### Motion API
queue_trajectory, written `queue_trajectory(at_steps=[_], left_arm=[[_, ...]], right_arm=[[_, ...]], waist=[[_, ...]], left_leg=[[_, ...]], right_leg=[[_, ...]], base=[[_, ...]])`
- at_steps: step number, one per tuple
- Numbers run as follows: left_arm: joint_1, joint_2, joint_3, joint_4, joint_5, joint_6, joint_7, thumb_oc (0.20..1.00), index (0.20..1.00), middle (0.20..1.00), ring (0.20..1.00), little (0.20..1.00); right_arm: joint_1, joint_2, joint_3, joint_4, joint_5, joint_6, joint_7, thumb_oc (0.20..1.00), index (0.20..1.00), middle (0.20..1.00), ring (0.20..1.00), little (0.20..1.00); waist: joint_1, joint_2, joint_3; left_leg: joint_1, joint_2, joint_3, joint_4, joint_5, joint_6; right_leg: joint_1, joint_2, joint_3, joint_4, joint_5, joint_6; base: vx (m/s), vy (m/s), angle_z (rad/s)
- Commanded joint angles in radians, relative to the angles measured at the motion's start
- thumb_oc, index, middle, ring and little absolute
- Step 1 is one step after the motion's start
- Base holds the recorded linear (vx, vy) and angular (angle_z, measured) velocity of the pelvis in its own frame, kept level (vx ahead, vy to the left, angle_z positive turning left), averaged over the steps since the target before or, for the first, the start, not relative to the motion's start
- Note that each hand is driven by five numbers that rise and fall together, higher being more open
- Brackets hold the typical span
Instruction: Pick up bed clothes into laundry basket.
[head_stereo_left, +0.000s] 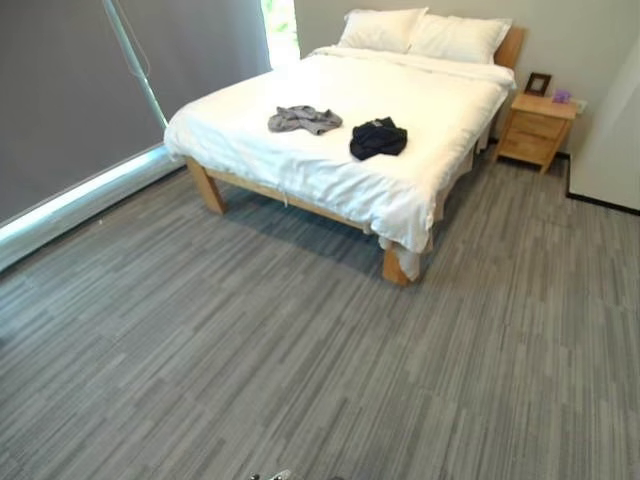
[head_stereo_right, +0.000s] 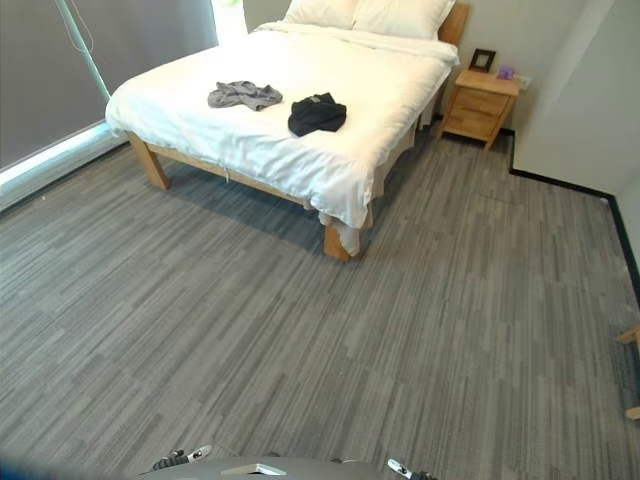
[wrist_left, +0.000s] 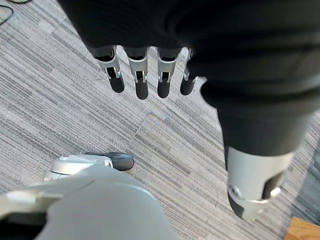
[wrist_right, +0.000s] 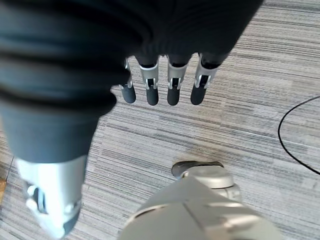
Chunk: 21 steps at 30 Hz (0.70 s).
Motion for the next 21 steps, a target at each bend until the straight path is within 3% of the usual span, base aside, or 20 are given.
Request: queue_trajectory(at_steps=[1, 6, 7, 8, 9, 10, 12, 15, 16, 21], left_arm=[[-0.060, 0.014, 0.036, 0.019, 0.049, -0.009, 0.002, 1.000, 1.000, 1.000, 1.000, 1.000], [-0.070, 0.020, 0.024, 0.006, 0.075, -0.009, 0.016, 1.000, 1.000, 1.000, 1.000, 1.000], [-0.079, 0.018, 0.035, 0.025, 0.056, -0.007, 0.029, 1.000, 1.000, 1.000, 1.000, 1.000], [-0.080, 0.018, 0.035, 0.025, 0.055, -0.008, 0.029, 1.000, 1.000, 1.000, 1.000, 1.000], [-0.087, 0.015, 0.045, 0.021, 0.017, -0.011, 0.032, 1.000, 1.000, 1.000, 1.000, 1.000], [-0.110, 0.004, 0.042, -0.018, -0.094, -0.019, 0.022, 1.000, 1.000, 1.000, 1.000, 1.000], [-0.123, 0.004, 0.022, -0.069, -0.123, -0.026, 0.023, 1.000, 1.000, 1.000, 1.000, 1.000], [-0.133, 0.015, -0.043, -0.280, -0.184, -0.053, 0.044, 1.000, 1.000, 1.000, 1.000, 1.000], [-0.123, 0.036, -0.074, -0.494, -0.222, -0.051, 0.054, 1.000, 1.000, 1.000, 1.000, 1.000], [-0.058, 0.123, -0.088, -0.892, -0.199, -0.051, 0.051, 1.000, 1.000, 1.000, 1.000, 1.000]], right_arm=[[-0.054, -0.010, 0.038, 0.005, 0.001, -0.019, 0.001, 1.000, 1.000, 1.000, 1.000, 1.000], [-0.052, -0.013, 0.034, 0.017, -0.002, -0.015, 0.001, 1.000, 1.000, 1.000, 1.000, 1.000], [-0.066, -0.017, -0.014, 0.015, 0.093, -0.019, -0.011, 1.000, 1.000, 1.000, 1.000, 1.000], [-0.066, -0.018, -0.014, 0.015, 0.094, -0.019, -0.011, 1.000, 1.000, 1.000, 1.000, 1.000], [-0.080, -0.014, -0.046, -0.015, 0.190, -0.034, -0.009, 1.000, 1.000, 1.000, 1.000, 1.000], [-0.091, 0.003, -0.073, -0.093, 0.385, -0.063, 0.018, 1.000, 1.000, 1.000, 1.000, 1.000], [-0.092, 0.002, -0.065, -0.114, 0.414, -0.065, 0.027, 1.000, 1.000, 1.000, 1.000, 1.000], [-0.104, -0.023, 0.019, -0.251, 0.310, -0.066, 0.006, 1.000, 1.000, 1.000, 1.000, 1.000], [-0.105, -0.066, 0.080, -0.471, 0.188, -0.057, -0.029, 1.000, 1.000, 1.000, 1.000, 1.000], [-0.057, -0.143, 0.095, -0.879, 0.064, -0.047, -0.052, 1.000, 1.000, 1.000, 1.000, 1.000]], waist=[[-0.005, -0.063, 0.025], [-0.004, -0.060, 0.023], [-0.008, -0.059, 0.017], [-0.007, -0.058, 0.017], [-0.012, -0.057, 0.015], [-0.021, -0.052, 0.016], [-0.022, -0.050, 0.020], [-0.020, -0.048, 0.024], [-0.019, -0.048, 0.030], [-0.022, -0.046, 0.039]], left_leg=[[0.081, 0.015, -0.104, -0.073, 0.020, -0.042], [0.084, 0.013, -0.110, -0.073, 0.019, -0.042], [0.086, 0.014, -0.109, -0.073, 0.016, -0.042], [0.087, 0.014, -0.108, -0.073, 0.015, -0.042], [0.088, 0.015, -0.105, -0.073, 0.015, -0.042], [0.091, 0.018, -0.096, -0.073, 0.014, -0.044], [0.091, 0.018, -0.094, -0.073, 0.015, -0.044], [0.079, 0.016, -0.099, -0.073, 0.024, -0.044], [0.072, 0.015, -0.101, -0.073, 0.030, -0.043], [0.064, 0.013, -0.108, -0.073, 0.036, -0.040]], right_leg=[[0.132, -0.075, -0.002, -0.227, 0.167, 0.127], [0.141, -0.075, -0.007, -0.227, 0.163, 0.126], [0.142, -0.076, -0.006, -0.227, 0.161, 0.127], [0.142, -0.075, -0.006, -0.227, 0.161, 0.127], [0.140, -0.075, -0.003, -0.227, 0.161, 0.128], [0.139, -0.074, 0.004, -0.227, 0.162, 0.128], [0.139, -0.074, 0.007, -0.227, 0.164, 0.128], [0.129, -0.076, 0.004, -0.227, 0.173, 0.129], [0.124, -0.078, 0.000, -0.227, 0.178, 0.130], [0.122, -0.084, -0.007, -0.227, 0.180, 0.135]], base=[[0.00, 0.000, 0.00], [0.01, 0.001, 0.00], [0.03, 0.001, 0.02], [0.03, 0.011, 0.01], [0.00, 0.000, 0.00], [0.00, 0.021, -0.06], [-0.02, 0.011, -0.13], [-0.05, 0.002, -0.02], [-0.06, -0.007, -0.01], [-0.01, -0.001, 0.00]])
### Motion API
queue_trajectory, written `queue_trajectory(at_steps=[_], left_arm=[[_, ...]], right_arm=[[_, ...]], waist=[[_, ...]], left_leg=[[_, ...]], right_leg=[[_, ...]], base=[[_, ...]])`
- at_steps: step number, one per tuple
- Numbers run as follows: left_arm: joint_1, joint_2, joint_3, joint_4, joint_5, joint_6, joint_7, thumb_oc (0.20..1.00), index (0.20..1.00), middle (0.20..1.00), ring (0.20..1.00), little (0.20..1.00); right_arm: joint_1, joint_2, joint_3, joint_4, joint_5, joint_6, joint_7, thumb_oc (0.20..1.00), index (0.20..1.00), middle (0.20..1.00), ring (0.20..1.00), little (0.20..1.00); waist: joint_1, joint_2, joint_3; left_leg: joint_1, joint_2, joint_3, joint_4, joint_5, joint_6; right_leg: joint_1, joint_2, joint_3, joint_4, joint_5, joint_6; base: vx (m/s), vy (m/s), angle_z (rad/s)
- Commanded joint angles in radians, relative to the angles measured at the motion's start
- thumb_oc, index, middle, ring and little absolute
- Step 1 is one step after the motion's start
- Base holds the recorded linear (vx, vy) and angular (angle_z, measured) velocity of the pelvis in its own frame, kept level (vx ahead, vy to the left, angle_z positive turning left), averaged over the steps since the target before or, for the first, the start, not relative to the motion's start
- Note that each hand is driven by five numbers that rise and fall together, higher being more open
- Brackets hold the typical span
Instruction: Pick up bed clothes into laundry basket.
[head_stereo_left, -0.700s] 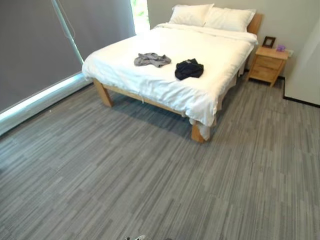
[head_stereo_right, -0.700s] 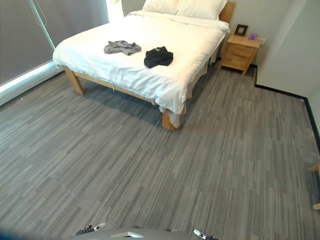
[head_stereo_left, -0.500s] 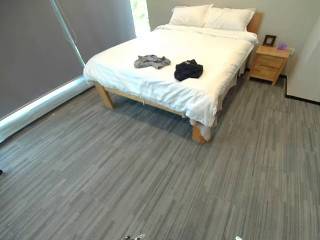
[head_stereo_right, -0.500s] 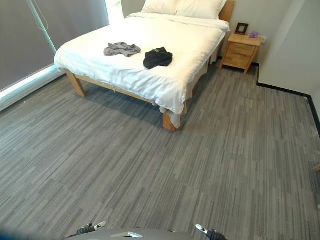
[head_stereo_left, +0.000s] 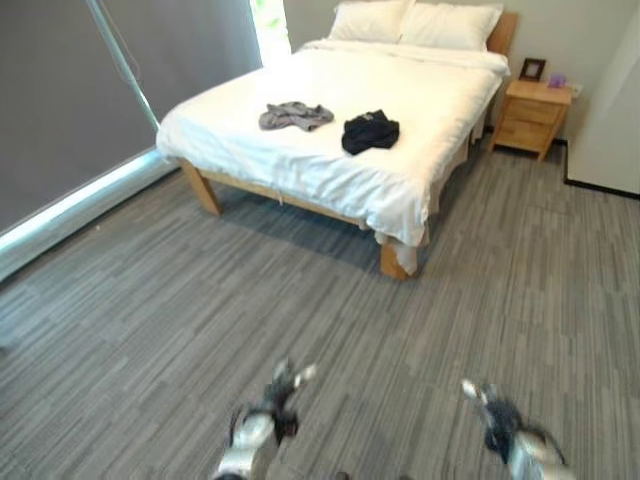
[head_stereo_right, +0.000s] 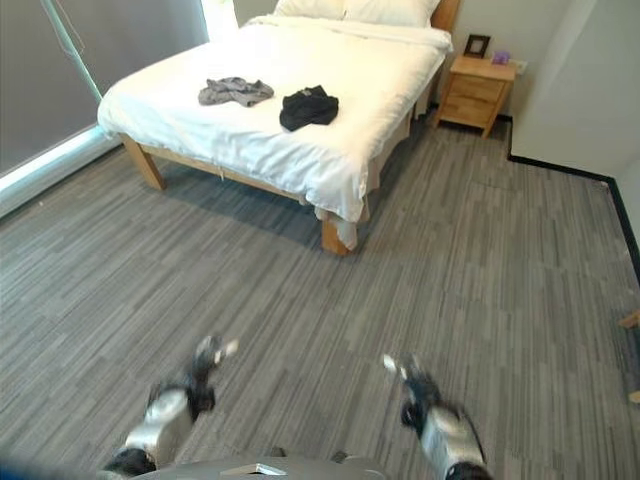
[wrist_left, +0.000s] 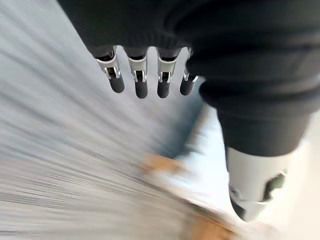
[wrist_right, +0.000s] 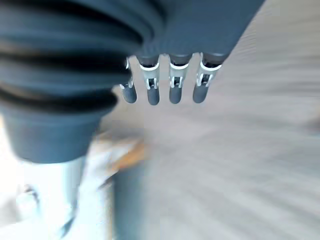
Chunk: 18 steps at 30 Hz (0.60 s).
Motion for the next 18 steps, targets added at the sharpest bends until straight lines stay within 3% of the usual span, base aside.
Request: queue_trajectory(at_steps=[1, 2, 5, 9, 12, 13, 14, 15, 18], left_arm=[[-0.016, 0.059, 0.028, -0.033, 0.008, -0.023, 0.001, 1.000, 1.000, 1.000, 1.000, 1.000], [-0.010, 0.087, 0.034, -0.132, 0.022, -0.016, -0.007, 1.000, 1.000, 1.000, 1.000, 1.000], [0.006, 0.120, 0.050, -0.236, 0.064, -0.019, -0.011, 1.000, 1.000, 1.000, 1.000, 1.000], [0.028, 0.117, 0.073, -0.238, 0.067, -0.025, -0.017, 1.000, 1.000, 1.000, 1.000, 1.000], [0.043, 0.124, 0.112, -0.260, 0.138, -0.022, 0.001, 1.000, 1.000, 1.000, 1.000, 1.000], [0.057, 0.151, 0.148, -0.279, 0.289, -0.025, 0.026, 1.000, 1.000, 1.000, 1.000, 1.000], [0.066, 0.157, 0.169, -0.290, 0.347, -0.020, 0.058, 1.000, 1.000, 1.000, 1.000, 1.000], [0.086, 0.137, 0.193, -0.268, 0.275, -0.025, 0.056, 1.000, 1.000, 1.000, 1.000, 1.000], [0.100, 0.128, 0.217, -0.272, 0.255, -0.019, 0.068, 1.000, 1.000, 1.000, 1.000, 1.000]], right_arm=[[-0.019, -0.011, -0.003, -0.077, -0.047, -0.025, -0.012, 1.000, 1.000, 1.000, 1.000, 1.000], [-0.012, -0.029, -0.017, -0.197, -0.083, -0.028, -0.012, 1.000, 1.000, 1.000, 1.000, 1.000], [0.020, -0.036, -0.042, -0.307, -0.075, -0.039, 0.013, 1.000, 1.000, 1.000, 1.000, 1.000], [0.049, -0.032, -0.036, -0.333, -0.047, -0.047, 0.058, 1.000, 1.000, 1.000, 1.000, 1.000], [0.061, -0.046, -0.059, -0.368, -0.148, -0.062, 0.036, 1.000, 1.000, 1.000, 1.000, 1.000], [0.079, -0.041, -0.090, -0.363, -0.194, -0.080, 0.022, 1.000, 1.000, 1.000, 1.000, 1.000], [0.093, -0.030, -0.105, -0.356, -0.196, -0.087, 0.017, 1.000, 1.000, 1.000, 1.000, 1.000], [0.112, -0.010, -0.116, -0.356, -0.175, -0.087, 0.023, 1.000, 1.000, 1.000, 1.000, 1.000], [0.129, -0.012, -0.118, -0.376, -0.172, -0.084, 0.038, 1.000, 1.000, 1.000, 1.000, 1.000]], waist=[[-0.015, -0.062, 0.025], [-0.017, -0.060, 0.027], [-0.017, -0.059, 0.031], [-0.014, -0.062, 0.032], [-0.011, -0.060, 0.035], [-0.009, -0.060, 0.037], [-0.007, -0.062, 0.038], [-0.008, -0.063, 0.040], [-0.008, -0.066, 0.043]], left_leg=[[0.048, 0.005, -0.104, -0.049, 0.021, -0.038], [0.048, 0.003, -0.104, -0.049, 0.020, -0.035], [0.053, 0.002, -0.105, -0.049, 0.014, -0.032], [0.059, 0.001, -0.101, -0.049, 0.010, -0.031], [0.060, 0.001, -0.103, -0.049, 0.007, -0.029], [0.060, 0.000, -0.108, -0.049, 0.005, -0.028], [0.060, 0.000, -0.111, -0.049, 0.004, -0.028], [0.059, -0.001, -0.112, -0.049, 0.003, -0.028], [0.056, -0.001, -0.114, -0.049, 0.003, -0.026]], right_leg=[[0.114, -0.095, -0.013, -0.211, 0.162, 0.133], [0.117, -0.098, -0.014, -0.211, 0.162, 0.134], [0.121, -0.101, -0.015, -0.211, 0.159, 0.134], [0.125, -0.104, -0.012, -0.211, 0.157, 0.135], [0.126, -0.104, -0.012, -0.211, 0.154, 0.136], [0.127, -0.104, -0.011, -0.211, 0.149, 0.136], [0.128, -0.104, -0.011, -0.211, 0.147, 0.135], [0.128, -0.104, -0.012, -0.211, 0.144, 0.136], [0.125, -0.104, -0.011, -0.211, 0.143, 0.136]], base=[[0.00, 0.000, 0.00], [0.00, 0.000, 0.00], [0.03, 0.022, 0.04], [0.01, 0.006, 0.00], [0.02, 0.011, -0.03], [0.03, 0.012, -0.03], [0.05, 0.024, 0.01], [0.03, 0.017, 0.05], [0.01, 0.006, 0.02]])
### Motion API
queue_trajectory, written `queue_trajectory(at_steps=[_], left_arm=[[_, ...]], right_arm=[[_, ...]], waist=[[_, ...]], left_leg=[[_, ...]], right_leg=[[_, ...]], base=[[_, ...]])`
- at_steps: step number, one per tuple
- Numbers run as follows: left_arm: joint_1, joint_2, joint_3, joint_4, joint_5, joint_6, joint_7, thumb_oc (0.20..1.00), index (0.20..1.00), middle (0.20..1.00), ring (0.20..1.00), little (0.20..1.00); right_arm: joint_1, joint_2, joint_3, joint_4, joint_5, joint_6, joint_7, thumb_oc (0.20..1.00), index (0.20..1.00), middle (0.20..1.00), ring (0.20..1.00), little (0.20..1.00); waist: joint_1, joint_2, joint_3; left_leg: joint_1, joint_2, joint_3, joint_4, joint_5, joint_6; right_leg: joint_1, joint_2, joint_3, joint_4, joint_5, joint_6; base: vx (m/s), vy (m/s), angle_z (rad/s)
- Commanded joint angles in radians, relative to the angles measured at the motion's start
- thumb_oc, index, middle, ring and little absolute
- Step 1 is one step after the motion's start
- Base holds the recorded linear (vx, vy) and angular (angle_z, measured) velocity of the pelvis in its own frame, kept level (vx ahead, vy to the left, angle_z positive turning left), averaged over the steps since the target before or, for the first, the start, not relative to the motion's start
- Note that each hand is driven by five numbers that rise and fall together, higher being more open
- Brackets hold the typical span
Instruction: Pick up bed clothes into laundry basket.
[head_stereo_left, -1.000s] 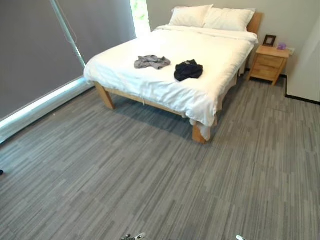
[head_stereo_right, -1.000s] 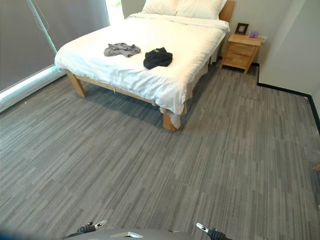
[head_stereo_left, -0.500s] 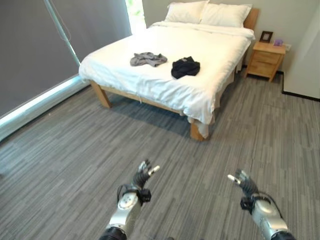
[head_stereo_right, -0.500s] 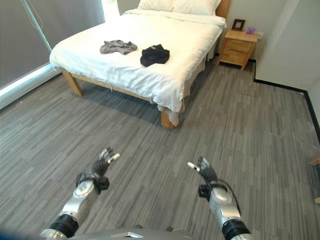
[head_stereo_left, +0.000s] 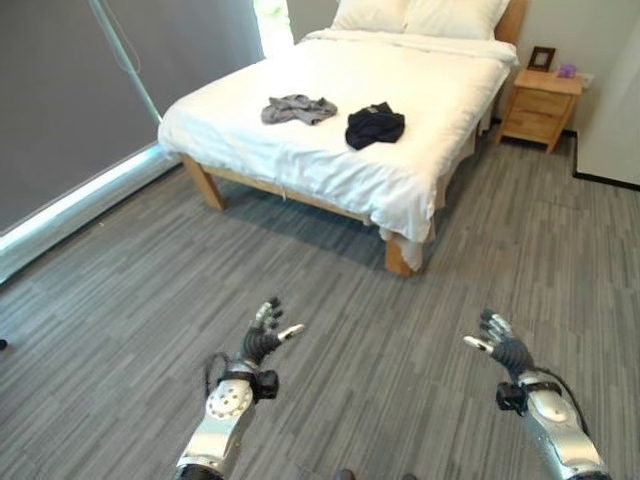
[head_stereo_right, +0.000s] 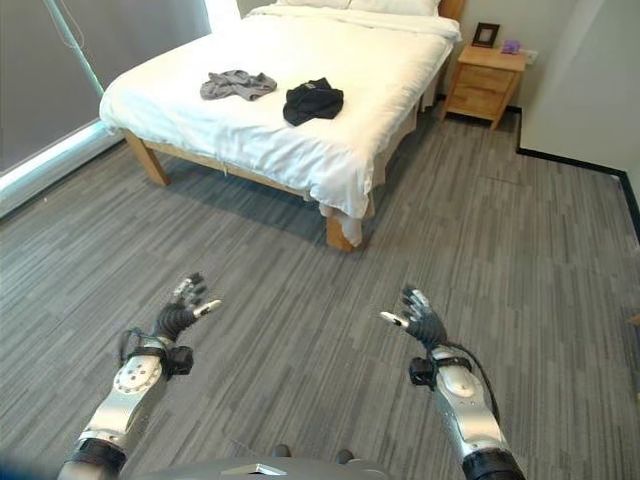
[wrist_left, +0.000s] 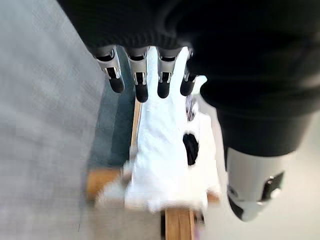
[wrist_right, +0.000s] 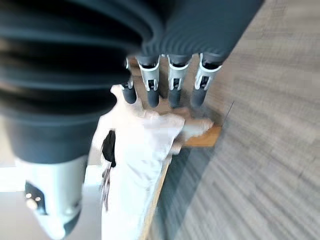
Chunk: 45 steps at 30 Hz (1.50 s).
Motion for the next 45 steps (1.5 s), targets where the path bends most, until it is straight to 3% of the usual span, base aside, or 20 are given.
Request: queue_trajectory(at_steps=[1, 12, 16, 20, 22, 24, 25, 26, 28, 29, 31, 33, 35, 37, 39, 40, 41, 42, 43, 45], left_arm=[[-0.032, 0.047, 0.047, -0.014, 0.019, -0.041, 0.024, 1.000, 1.000, 1.000, 1.000, 1.000], [-0.006, 0.061, 0.099, -0.040, -0.007, -0.053, 0.037, 1.000, 1.000, 1.000, 1.000, 1.000], [0.014, 0.076, 0.151, -0.035, -0.026, -0.066, 0.036, 1.000, 1.000, 1.000, 1.000, 1.000], [-0.010, 0.101, 0.180, -0.029, -0.019, -0.066, 0.057, 1.000, 1.000, 1.000, 1.000, 1.000], [-0.013, 0.099, 0.184, -0.028, -0.012, -0.064, 0.064, 1.000, 1.000, 1.000, 1.000, 1.000], [-0.035, 0.094, 0.182, -0.022, -0.003, -0.063, 0.076, 1.000, 1.000, 1.000, 1.000, 1.000], [-0.046, 0.088, 0.178, -0.022, -0.011, -0.071, 0.075, 1.000, 1.000, 1.000, 1.000, 1.000], [-0.046, 0.087, 0.178, -0.022, -0.011, -0.072, 0.075, 1.000, 1.000, 1.000, 1.000, 1.000], [-0.062, 0.077, 0.175, -0.025, -0.042, -0.084, 0.065, 1.000, 1.000, 1.000, 1.000, 1.000], [-0.072, 0.072, 0.170, -0.027, -0.049, -0.091, 0.050, 1.000, 1.000, 1.000, 1.000, 1.000], [-0.073, 0.075, 0.165, -0.037, -0.029, -0.093, 0.039, 1.000, 1.000, 1.000, 1.000, 1.000], [-0.062, 0.070, 0.164, -0.053, -0.030, -0.093, 0.027, 1.000, 1.000, 1.000, 1.000, 1.000], [-0.056, 0.046, 0.163, -0.043, -0.059, -0.103, 0.030, 1.000, 1.000, 1.000, 1.000, 1.000], [-0.076, 0.028, 0.154, -0.019, -0.085, -0.107, 0.043, 1.000, 1.000, 1.000, 1.000, 1.000], [-0.066, 0.031, 0.154, -0.043, -0.092, -0.111, 0.035, 1.000, 1.000, 1.000, 1.000, 1.000], [-0.060, 0.043, 0.157, -0.052, -0.089, -0.112, 0.027, 1.000, 1.000, 1.000, 1.000, 1.000], [-0.061, 0.049, 0.158, -0.050, -0.082, -0.109, 0.031, 1.000, 1.000, 1.000, 1.000, 1.000], [-0.053, 0.044, 0.176, -0.062, -0.104, -0.111, 0.033, 1.000, 1.000, 1.000, 1.000, 1.000], [-0.054, 0.045, 0.176, -0.062, -0.105, -0.111, 0.033, 1.000, 1.000, 1.000, 1.000, 1.000], [-0.025, 0.042, 0.185, -0.088, -0.138, -0.121, 0.019, 1.000, 1.000, 1.000, 1.000, 1.000]], right_arm=[[-0.021, 0.017, 0.017, -0.083, -0.019, -0.062, 0.017, 1.000, 1.000, 1.000, 1.000, 1.000], [-0.108, 0.046, 0.020, -0.027, 0.040, -0.054, -0.010, 1.000, 1.000, 1.000, 1.000, 1.000], [-0.125, 0.028, 0.020, -0.071, -0.035, -0.053, -0.018, 1.000, 1.000, 1.000, 1.000, 1.000], [-0.101, 0.039, 0.015, -0.084, -0.048, -0.049, -0.014, 1.000, 1.000, 1.000, 1.000, 1.000], [-0.103, 0.042, 0.020, -0.076, -0.050, -0.047, -0.015, 1.000, 1.000, 1.000, 1.000, 1.000], [-0.108, 0.041, 0.023, -0.070, -0.045, -0.045, -0.016, 1.000, 1.000, 1.000, 1.000, 1.000], [-0.104, 0.027, 0.017, -0.080, -0.043, -0.048, -0.008, 1.000, 1.000, 1.000, 1.000, 1.000], [-0.103, 0.026, 0.018, -0.080, -0.043, -0.047, -0.008, 1.000, 1.000, 1.000, 1.000, 1.000], [-0.094, 0.006, 0.003, -0.078, -0.045, -0.057, -0.014, 1.000, 1.000, 1.000, 1.000, 1.000], [-0.084, 0.008, -0.007, -0.070, -0.026, -0.064, -0.019, 1.000, 1.000, 1.000, 1.000, 1.000], [-0.078, 0.012, -0.014, -0.061, -0.016, -0.064, -0.019, 1.000, 1.000, 1.000, 1.000, 1.000], [-0.054, 0.002, -0.027, -0.090, -0.023, -0.058, -0.005, 1.000, 1.000, 1.000, 1.000, 1.000], [-0.057, -0.014, -0.032, -0.098, -0.022, -0.060, 0.001, 1.000, 1.000, 1.000, 1.000, 1.000], [-0.066, -0.028, -0.048, -0.096, 0.003, -0.066, -0.010, 1.000, 1.000, 1.000, 1.000, 1.000], [-0.058, -0.033, -0.060, -0.105, 0.058, -0.077, -0.010, 1.000, 1.000, 1.000, 1.000, 1.000], [-0.052, -0.042, -0.058, -0.106, 0.064, -0.079, -0.003, 1.000, 1.000, 1.000, 1.000, 1.000], [-0.064, -0.055, -0.054, -0.096, 0.048, -0.069, -0.008, 1.000, 1.000, 1.000, 1.000, 1.000], [-0.076, -0.069, -0.054, -0.093, 0.035, -0.060, -0.026, 1.000, 1.000, 1.000, 1.000, 1.000], [-0.077, -0.068, -0.054, -0.093, 0.035, -0.060, -0.026, 1.000, 1.000, 1.000, 1.000, 1.000], [-0.084, -0.059, -0.071, -0.097, 0.060, -0.068, -0.027, 1.000, 1.000, 1.000, 1.000, 1.000]], waist=[[-0.010, -0.090, 0.007], [0.026, -0.095, 0.034], [0.035, -0.081, 0.065], [0.014, -0.051, 0.120], [0.016, -0.049, 0.123], [0.001, -0.044, 0.133], [-0.022, -0.047, 0.134], [-0.023, -0.043, 0.133], [-0.056, -0.062, 0.130], [-0.088, -0.070, 0.114], [-0.123, -0.064, 0.102], [-0.133, -0.052, 0.080], [-0.138, -0.024, 0.051], [-0.145, 0.004, 0.048], [-0.126, -0.017, 0.075], [-0.109, -0.038, 0.094], [-0.080, -0.062, 0.116], [-0.034, -0.080, 0.139], [-0.032, -0.082, 0.138], [0.006, -0.096, 0.137]], left_leg=[[0.019, 0.001, -0.109, -0.005, -0.001, -0.029], [0.005, -0.032, -0.095, -0.005, -0.008, 0.002], [0.001, -0.066, -0.104, 0.019, -0.025, 0.038], [-0.009, -0.096, -0.136, 0.086, -0.053, 0.090], [-0.011, -0.098, -0.131, 0.098, -0.061, 0.093], [0.002, -0.093, -0.144, 0.108, -0.069, 0.097], [0.034, -0.094, -0.158, 0.099, -0.071, 0.091], [0.038, -0.089, -0.160, 0.096, -0.074, 0.090], [0.117, -0.109, -0.202, 0.077, -0.099, 0.083], [0.202, -0.109, -0.254, 0.046, -0.117, 0.071], [0.264, -0.087, -0.304, 0.042, -0.127, 0.052], [0.296, -0.072, -0.331, 0.084, -0.110, 0.025], [0.278, -0.050, -0.307, 0.177, -0.045, -0.020], [0.190, -0.040, -0.245, 0.453, 0.148, -0.145], [0.036, -0.058, -0.171, 0.730, 0.251, -0.183], [-0.043, -0.054, -0.126, 0.862, 0.276, -0.172], [-0.156, -0.072, -0.100, 0.955, 0.232, -0.142], [-0.303, -0.038, -0.075, 0.917, 0.166, -0.081], [-0.304, -0.039, -0.073, 0.915, 0.169, -0.080], [-0.372, 0.030, -0.048, 0.713, 0.137, -0.052]], right_leg=[[0.033, -0.110, -0.008, -0.053, 0.080, 0.122], [0.013, -0.149, -0.001, -0.047, 0.107, 0.151], [-0.057, -0.205, 0.026, 0.129, 0.117, 0.169], [-0.241, -0.255, 0.035, 0.498, 0.251, 0.128], [-0.262, -0.261, 0.035, 0.529, 0.242, 0.122], [-0.319, -0.190, 0.050, 0.543, 0.187, 0.120], [-0.383, -0.112, 0.045, 0.476, 0.140, 0.116], [-0.379, -0.108, 0.041, 0.475, 0.136, 0.114], [-0.435, -0.045, -0.002, 0.314, 0.164, 0.125], [-0.446, 0.011, -0.049, 0.142, 0.222, 0.141], [-0.450, 0.043, -0.082, 0.037, 0.256, 0.146], [-0.421, 0.026, -0.102, 0.060, 0.247, 0.126], [-0.387, 0.034, -0.101, 0.100, 0.218, 0.084], [-0.333, 0.036, -0.101, 0.129, 0.175, 0.058], [-0.243, 0.013, -0.082, 0.122, 0.128, 0.021], [-0.199, 0.003, -0.058, 0.118, 0.102, -0.005], [-0.156, -0.011, -0.034, 0.107, 0.094, -0.013], [-0.076, -0.014, -0.001, 0.076, 0.075, -0.015], [-0.078, -0.016, 0.000, 0.075, 0.077, -0.014], [-0.006, -0.032, 0.014, 0.047, 0.059, 0.002]], base=[[0.00, 0.000, 0.00], [0.01, 0.071, -0.03], [0.00, 0.169, -0.04], [0.03, 0.279, 0.10], [0.07, 0.147, 0.32], [0.25, 0.078, 0.05], [0.28, 0.030, -0.01], [0.37, -0.013, 0.16], [0.50, -0.050, 0.31], [0.73, -0.072, 0.85], [0.66, -0.075, 1.09], [0.51, -0.059, 0.95], [0.50, -0.029, 0.37], [0.50, -0.003, 0.46], [0.49, -0.119, 0.50], [0.45, -0.215, 0.11], [0.56, -0.248, -0.08], [0.39, -0.154, -0.38], [0.46, -0.106, -0.75], [0.46, 0.024, -0.96]])
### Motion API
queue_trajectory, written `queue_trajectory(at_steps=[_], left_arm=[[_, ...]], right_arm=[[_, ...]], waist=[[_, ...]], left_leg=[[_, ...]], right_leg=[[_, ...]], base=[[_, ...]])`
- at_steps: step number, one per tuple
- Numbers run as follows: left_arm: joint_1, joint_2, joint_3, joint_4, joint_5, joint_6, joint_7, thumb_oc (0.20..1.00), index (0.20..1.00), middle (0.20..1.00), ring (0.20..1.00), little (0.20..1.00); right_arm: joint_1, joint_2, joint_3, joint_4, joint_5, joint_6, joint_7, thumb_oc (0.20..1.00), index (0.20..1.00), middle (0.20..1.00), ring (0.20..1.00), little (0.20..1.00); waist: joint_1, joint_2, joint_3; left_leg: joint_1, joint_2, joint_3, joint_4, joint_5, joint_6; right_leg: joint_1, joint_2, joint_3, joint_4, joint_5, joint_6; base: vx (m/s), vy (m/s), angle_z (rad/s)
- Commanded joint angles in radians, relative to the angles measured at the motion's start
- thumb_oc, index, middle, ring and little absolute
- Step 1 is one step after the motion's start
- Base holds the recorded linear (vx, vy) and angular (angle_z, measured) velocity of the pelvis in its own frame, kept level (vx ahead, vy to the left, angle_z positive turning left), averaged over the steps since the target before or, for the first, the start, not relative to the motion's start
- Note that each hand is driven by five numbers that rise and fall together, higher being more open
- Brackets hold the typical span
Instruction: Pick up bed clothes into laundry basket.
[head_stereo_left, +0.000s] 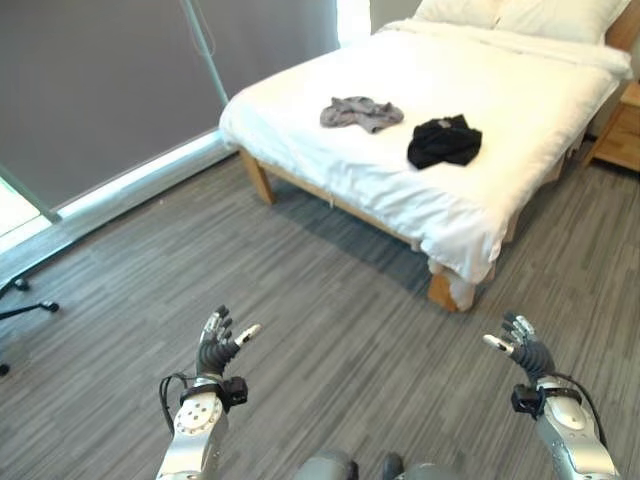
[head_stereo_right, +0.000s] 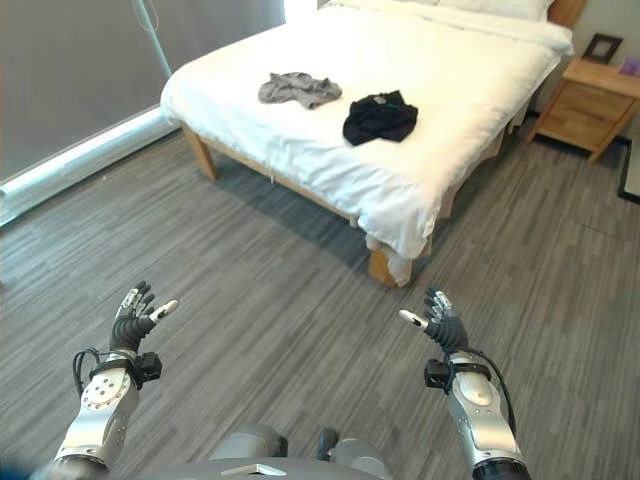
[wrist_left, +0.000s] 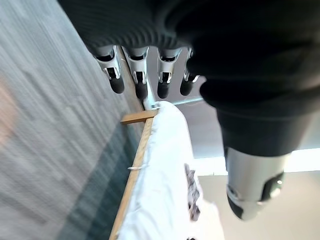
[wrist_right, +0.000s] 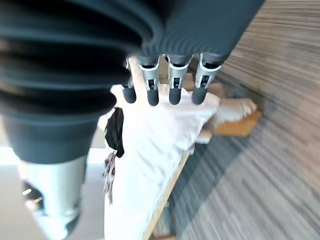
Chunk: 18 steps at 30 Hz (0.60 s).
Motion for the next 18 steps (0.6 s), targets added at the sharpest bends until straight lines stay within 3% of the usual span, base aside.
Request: queue_trajectory(at_steps=[1, 2, 4, 6, 7, 8, 9, 10, 11, 12, 13, 16, 18], left_arm=[[-0.041, 0.038, 0.020, -0.084, -0.089, -0.075, -0.020, 1.000, 1.000, 1.000, 1.000, 1.000], [-0.026, 0.051, 0.014, -0.104, -0.095, -0.070, -0.043, 1.000, 1.000, 1.000, 1.000, 1.000], [-0.014, 0.059, 0.000, -0.119, -0.107, -0.067, -0.078, 1.000, 1.000, 1.000, 1.000, 1.000], [-0.012, 0.059, -0.002, -0.118, -0.110, -0.064, -0.086, 1.000, 1.000, 1.000, 1.000, 1.000], [-0.016, 0.069, -0.005, -0.141, -0.100, -0.056, -0.111, 1.000, 1.000, 1.000, 1.000, 1.000], [-0.014, 0.069, -0.005, -0.142, -0.100, -0.055, -0.111, 1.000, 1.000, 1.000, 1.000, 1.000], [-0.013, 0.064, -0.016, -0.154, -0.110, -0.063, -0.132, 1.000, 1.000, 1.000, 1.000, 1.000], [-0.020, 0.066, -0.025, -0.153, -0.107, -0.064, -0.129, 1.000, 1.000, 1.000, 1.000, 1.000], [-0.021, 0.066, -0.025, -0.152, -0.107, -0.064, -0.129, 1.000, 1.000, 1.000, 1.000, 1.000], [-0.037, 0.070, -0.030, -0.152, -0.104, -0.064, -0.120, 1.000, 1.000, 1.000, 1.000, 1.000], [-0.047, 0.074, -0.026, -0.159, -0.111, -0.061, -0.107, 1.000, 1.000, 1.000, 1.000, 1.000], [-0.033, 0.077, -0.007, -0.165, -0.115, -0.055, -0.102, 1.000, 1.000, 1.000, 1.000, 1.000], [-0.026, 0.078, -0.002, -0.166, -0.107, -0.049, -0.106, 1.000, 1.000, 1.000, 1.000, 1.000]], right_arm=[[-0.031, -0.038, -0.025, -0.071, 0.033, -0.052, -0.016, 1.000, 1.000, 1.000, 1.000, 1.000], [-0.022, -0.039, -0.031, -0.089, 0.010, -0.053, -0.016, 1.000, 1.000, 1.000, 1.000, 1.000], [-0.022, -0.042, -0.032, -0.092, -0.012, -0.055, -0.009, 1.000, 1.000, 1.000, 1.000, 1.000], [-0.020, -0.045, -0.036, -0.092, -0.022, -0.051, -0.005, 1.000, 1.000, 1.000, 1.000, 1.000], [-0.011, -0.039, -0.059, -0.098, -0.043, -0.036, 0.019, 1.000, 1.000, 1.000, 1.000, 1.000], [-0.009, -0.038, -0.060, -0.099, -0.043, -0.035, 0.019, 1.000, 1.000, 1.000, 1.000, 1.000], [0.000, -0.031, -0.065, -0.102, -0.076, -0.030, 0.027, 1.000, 1.000, 1.000, 1.000, 1.000], [0.001, -0.026, -0.065, -0.099, -0.082, -0.031, 0.018, 1.000, 1.000, 1.000, 1.000, 1.000], [0.001, -0.025, -0.065, -0.099, -0.082, -0.031, 0.018, 1.000, 1.000, 1.000, 1.000, 1.000], [-0.008, -0.013, -0.063, -0.097, -0.068, -0.029, 0.008, 1.000, 1.000, 1.000, 1.000, 1.000], [-0.016, 0.022, -0.047, -0.105, -0.031, -0.029, 0.007, 1.000, 1.000, 1.000, 1.000, 1.000], [-0.010, 0.029, -0.023, -0.110, -0.042, -0.025, 0.020, 1.000, 1.000, 1.000, 1.000, 1.000], [-0.003, 0.028, -0.019, -0.112, -0.049, -0.021, 0.027, 1.000, 1.000, 1.000, 1.000, 1.000]], waist=[[0.009, -0.002, 0.056], [0.031, 0.016, 0.045], [0.056, 0.040, 0.025], [0.056, 0.040, 0.022], [0.043, 0.047, -0.013], [0.046, 0.045, -0.013], [0.045, 0.032, -0.034], [0.045, 0.018, -0.037], [0.047, 0.018, -0.040], [0.046, 0.026, -0.038], [0.042, 0.049, -0.013], [0.026, 0.063, 0.012], [0.007, 0.073, 0.016]], left_leg=[[0.112, 0.103, 0.039, -0.381, 0.214, -0.003], [0.128, 0.151, 0.026, -0.670, 0.247, -0.022], [0.141, 0.171, -0.047, -0.869, 0.322, -0.067], [0.167, 0.180, -0.054, -0.909, 0.344, -0.086], [0.183, 0.202, -0.019, -0.869, 0.333, -0.107], [0.183, 0.200, -0.015, -0.864, 0.328, -0.107], [0.160, 0.164, 0.010, -0.773, 0.248, -0.073], [0.161, 0.130, 0.032, -0.731, 0.203, -0.045], [0.157, 0.131, 0.034, -0.731, 0.205, -0.043], [0.182, 0.104, 0.047, -0.739, 0.186, -0.010], [0.262, 0.055, 0.048, -0.780, 0.167, 0.049], [0.323, 0.032, 0.057, -0.813, 0.151, 0.077], [0.367, 0.027, 0.055, -0.836, 0.136, 0.092]], right_leg=[[0.072, -0.074, 0.032, -0.103, 0.080, 0.121], [0.129, -0.083, 0.057, -0.121, 0.033, 0.141], [0.187, -0.108, 0.086, -0.130, 0.005, 0.165], [0.216, -0.128, 0.092, -0.134, -0.002, 0.175], [0.260, -0.192, 0.117, -0.142, -0.001, 0.219], [0.261, -0.195, 0.119, -0.143, -0.001, 0.220], [0.256, -0.285, 0.111, -0.110, 0.061, 0.256], [0.221, -0.334, 0.118, -0.035, 0.150, 0.259], [0.216, -0.334, 0.121, -0.036, 0.153, 0.260], [0.145, -0.363, 0.148, 0.100, 0.226, 0.237], [0.021, -0.364, 0.150, 0.292, 0.340, 0.185], [-0.061, -0.352, 0.126, 0.412, 0.346, 0.181], [-0.125, -0.311, 0.091, 0.451, 0.280, 0.181]], base=[[0.81, 0.245, -0.48], [0.79, 0.337, -0.22], [0.69, 0.366, -0.35], [0.50, 0.325, -0.78], [0.46, 0.368, -0.60], [0.72, 0.656, -0.34], [0.40, 0.445, -0.59], [0.39, 0.448, -0.90], [0.24, 0.348, -0.93], [0.33, 0.559, -0.59], [0.33, 0.552, -0.40], [0.28, 0.399, -0.20], [0.36, 0.288, 0.30]])
